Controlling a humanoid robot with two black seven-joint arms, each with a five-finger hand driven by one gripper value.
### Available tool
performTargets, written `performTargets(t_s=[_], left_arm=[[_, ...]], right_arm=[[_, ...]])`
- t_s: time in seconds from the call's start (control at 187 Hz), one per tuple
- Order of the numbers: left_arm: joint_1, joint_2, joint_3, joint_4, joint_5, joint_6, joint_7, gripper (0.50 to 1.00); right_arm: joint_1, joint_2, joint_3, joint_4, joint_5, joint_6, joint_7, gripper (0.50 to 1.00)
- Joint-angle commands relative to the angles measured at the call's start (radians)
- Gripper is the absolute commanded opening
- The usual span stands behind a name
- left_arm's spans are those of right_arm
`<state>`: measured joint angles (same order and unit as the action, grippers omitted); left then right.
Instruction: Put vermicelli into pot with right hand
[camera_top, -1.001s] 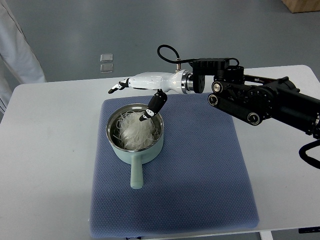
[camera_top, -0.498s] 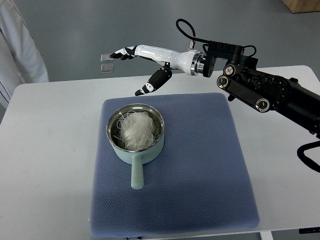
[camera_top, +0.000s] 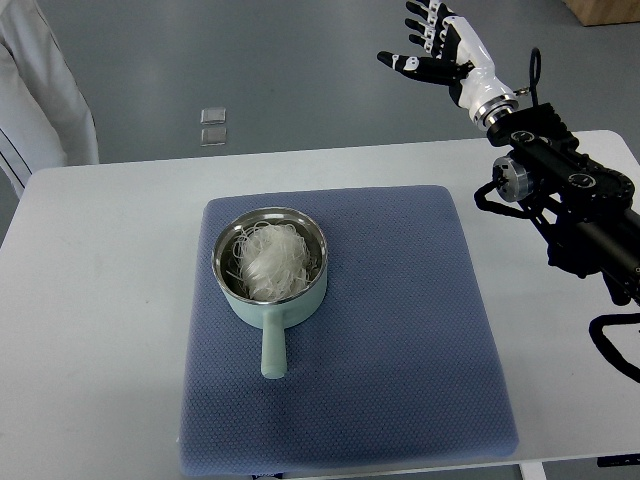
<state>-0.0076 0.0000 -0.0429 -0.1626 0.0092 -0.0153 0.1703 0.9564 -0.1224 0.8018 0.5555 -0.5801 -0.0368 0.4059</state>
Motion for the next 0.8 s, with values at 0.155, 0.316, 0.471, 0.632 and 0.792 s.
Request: performTargets(t_s=[0.155,0.316,0.471,0.632,0.792], left_arm=[[0.0,0.0,0.0,0.0,0.0,0.0,0.0,1.0],[0.0,0.0,0.0,0.0,0.0,0.0,0.0,1.0],[0.0,0.0,0.0,0.0,0.0,0.0,0.0,1.0],[0.0,0.0,0.0,0.0,0.0,0.0,0.0,1.0],[0.0,0.0,0.0,0.0,0.0,0.0,0.0,1.0]], right_arm=[[-0.074,0.001,-0.001,-0.069,0.295,-0.026,-0.015,0.928],[-0.116,0.018,-0.01,-0.068,0.398,-0.015,-0.016,0.928],[-0.133,0.049,-0.012,-0.069,0.399,0.035,-0.048,0.928],[-0.14,0.078,-0.013,-0.069,0.396,0.034,-0.045,0.928],[-0.159,0.073,-0.012,-0.071,0.396,0.029,-0.042,0.928]])
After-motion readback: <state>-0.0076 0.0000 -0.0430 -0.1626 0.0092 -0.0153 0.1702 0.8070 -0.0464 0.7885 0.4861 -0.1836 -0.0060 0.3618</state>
